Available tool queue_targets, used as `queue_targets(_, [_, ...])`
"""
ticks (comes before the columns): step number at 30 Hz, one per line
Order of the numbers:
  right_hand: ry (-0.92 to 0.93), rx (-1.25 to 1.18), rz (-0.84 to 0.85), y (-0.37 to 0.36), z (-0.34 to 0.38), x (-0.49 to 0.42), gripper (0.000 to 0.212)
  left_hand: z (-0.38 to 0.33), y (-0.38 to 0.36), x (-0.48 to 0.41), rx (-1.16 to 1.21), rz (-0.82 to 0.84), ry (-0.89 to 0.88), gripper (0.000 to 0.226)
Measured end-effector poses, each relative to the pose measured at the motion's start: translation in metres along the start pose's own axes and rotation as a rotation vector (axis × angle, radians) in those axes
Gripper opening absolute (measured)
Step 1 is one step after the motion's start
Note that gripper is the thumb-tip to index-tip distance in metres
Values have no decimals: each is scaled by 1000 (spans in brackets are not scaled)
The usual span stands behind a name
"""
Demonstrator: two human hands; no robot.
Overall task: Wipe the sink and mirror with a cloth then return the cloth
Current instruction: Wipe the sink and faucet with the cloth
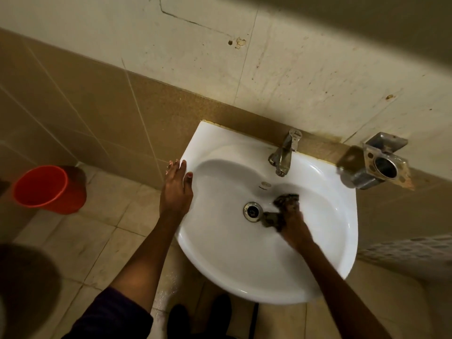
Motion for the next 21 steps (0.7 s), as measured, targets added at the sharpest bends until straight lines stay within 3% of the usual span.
queue_targets(4, [30,-303,215,-21,65,13,34,-1,-1,1,-2,10,-4,46])
queue_targets(8, [292,-84,319,-18,56,62,16,-2,0,2,11,3,-8,46])
queue_targets(9, [267,-33,320,-16,32,63,17,-3,-1,3,5,4,-16,46])
queue_targets(12, [-69,38,215,1,-56,46,29,-3,-1,1,-7,4,-25,47])
queue_targets(14, [-175,96,172,9,-66,30,28,-2,-2,1,-15,2,-33,47])
queue_targets(16, [-75,92,230,-5,-17,28,23,0,-2,1,-13,2,-29,47])
queue_targets(21, [208,-383,233,2,136,58,25,-3,0,3,11,13,-37,45])
Point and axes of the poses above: each hand's wrist, its own x-axis away from the middle knuckle, its own y-axis out of the back of the hand, z = x × y, the point moved 10 cm from there along -x, towards the middle knuckle, and after that the axes turned 15 degrees about x, right-handed, at the moved point
